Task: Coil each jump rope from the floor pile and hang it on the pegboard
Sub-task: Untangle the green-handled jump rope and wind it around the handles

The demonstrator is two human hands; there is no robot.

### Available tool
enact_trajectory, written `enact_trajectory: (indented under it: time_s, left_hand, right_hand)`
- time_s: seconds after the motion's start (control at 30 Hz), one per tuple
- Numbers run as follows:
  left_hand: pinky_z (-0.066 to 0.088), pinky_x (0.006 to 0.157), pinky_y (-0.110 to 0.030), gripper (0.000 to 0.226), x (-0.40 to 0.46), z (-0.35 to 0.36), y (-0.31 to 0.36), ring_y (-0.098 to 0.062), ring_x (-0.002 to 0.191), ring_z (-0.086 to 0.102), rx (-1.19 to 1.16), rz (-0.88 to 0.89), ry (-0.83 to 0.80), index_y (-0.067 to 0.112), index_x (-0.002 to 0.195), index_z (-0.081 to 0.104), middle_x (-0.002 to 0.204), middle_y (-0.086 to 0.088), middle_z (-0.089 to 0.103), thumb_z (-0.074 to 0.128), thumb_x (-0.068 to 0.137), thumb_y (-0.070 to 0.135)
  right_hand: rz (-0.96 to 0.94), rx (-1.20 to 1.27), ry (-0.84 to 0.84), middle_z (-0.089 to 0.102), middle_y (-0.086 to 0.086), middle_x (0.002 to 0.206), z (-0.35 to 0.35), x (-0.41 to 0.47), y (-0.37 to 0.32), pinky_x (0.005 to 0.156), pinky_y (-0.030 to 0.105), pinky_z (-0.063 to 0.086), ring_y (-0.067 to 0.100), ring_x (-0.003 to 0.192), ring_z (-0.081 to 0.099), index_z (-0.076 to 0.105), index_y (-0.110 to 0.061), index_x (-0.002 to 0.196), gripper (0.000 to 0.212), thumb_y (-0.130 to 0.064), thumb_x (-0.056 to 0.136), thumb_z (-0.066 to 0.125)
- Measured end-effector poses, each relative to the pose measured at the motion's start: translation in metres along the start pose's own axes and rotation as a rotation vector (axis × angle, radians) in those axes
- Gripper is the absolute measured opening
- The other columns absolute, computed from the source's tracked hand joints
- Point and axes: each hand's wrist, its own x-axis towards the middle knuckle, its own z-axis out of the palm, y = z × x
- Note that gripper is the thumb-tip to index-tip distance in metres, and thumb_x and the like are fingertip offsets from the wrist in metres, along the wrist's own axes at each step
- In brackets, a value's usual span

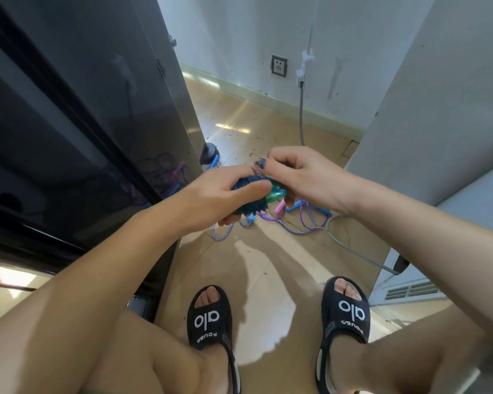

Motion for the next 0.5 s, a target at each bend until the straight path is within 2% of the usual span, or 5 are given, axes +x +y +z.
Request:
enact_trajectory:
  time_s: [0.1,0.2,0.33,0.43,0.5]
  left_hand:
    - [0.043,0.046,-0.024,0.028,0.002,-0.002,-0.003,-0.015,0.053,0.053,-0.040,0.001,0.010,0.020,0.098,0.063,0.082,-0.020,0.061,0.051,0.102,0.045]
    - [0.043,0.046,-0.026,0.026,0.004,-0.001,-0.006,-0.017,0.052,0.053,-0.045,0.000,0.041,0.021,0.096,0.063,0.082,-0.022,0.061,0.050,0.104,0.042]
    - [0.044,0.047,-0.030,0.024,0.005,0.000,-0.009,-0.018,0.052,0.053,-0.019,-0.017,0.071,0.020,0.097,0.061,0.084,-0.026,0.060,0.049,0.105,0.039]
    - [0.043,0.046,-0.026,0.026,0.005,0.000,-0.011,-0.013,0.050,0.052,0.034,-0.031,0.094,0.016,0.097,0.060,0.079,-0.021,0.062,0.050,0.104,0.039]
    - [0.042,0.045,-0.024,0.027,0.006,-0.001,-0.011,-0.012,0.049,0.051,0.063,-0.037,0.113,0.015,0.096,0.059,0.075,-0.015,0.061,0.050,0.104,0.039]
  right_hand:
    - [0.001,-0.001,0.056,0.053,0.012,0.072,0.001,-0.002,0.001,0.058,0.060,0.054,0.036,0.062,0.070,0.046,-0.014,0.076,0.040,-0.047,0.097,0.055]
    - [-0.033,0.008,0.165,0.054,0.018,0.078,0.007,-0.003,0.001,0.055,0.059,0.053,0.031,0.056,0.063,0.048,-0.012,0.082,0.034,-0.040,0.096,0.060]
    - [-0.110,-0.073,0.295,0.055,0.016,0.079,0.013,-0.002,0.001,0.057,0.036,0.047,0.014,0.059,0.042,0.051,-0.016,0.084,0.022,-0.032,0.093,0.064]
    - [-0.138,-0.181,0.309,0.051,0.001,0.069,0.013,-0.002,0.001,0.059,0.028,0.036,0.009,0.061,0.041,0.055,-0.019,0.077,0.021,-0.031,0.092,0.062]
    - [-0.127,-0.199,0.299,0.055,-0.004,0.073,0.011,-0.004,0.001,0.062,0.026,0.041,0.009,0.064,0.047,0.058,-0.022,0.076,0.019,-0.030,0.092,0.061]
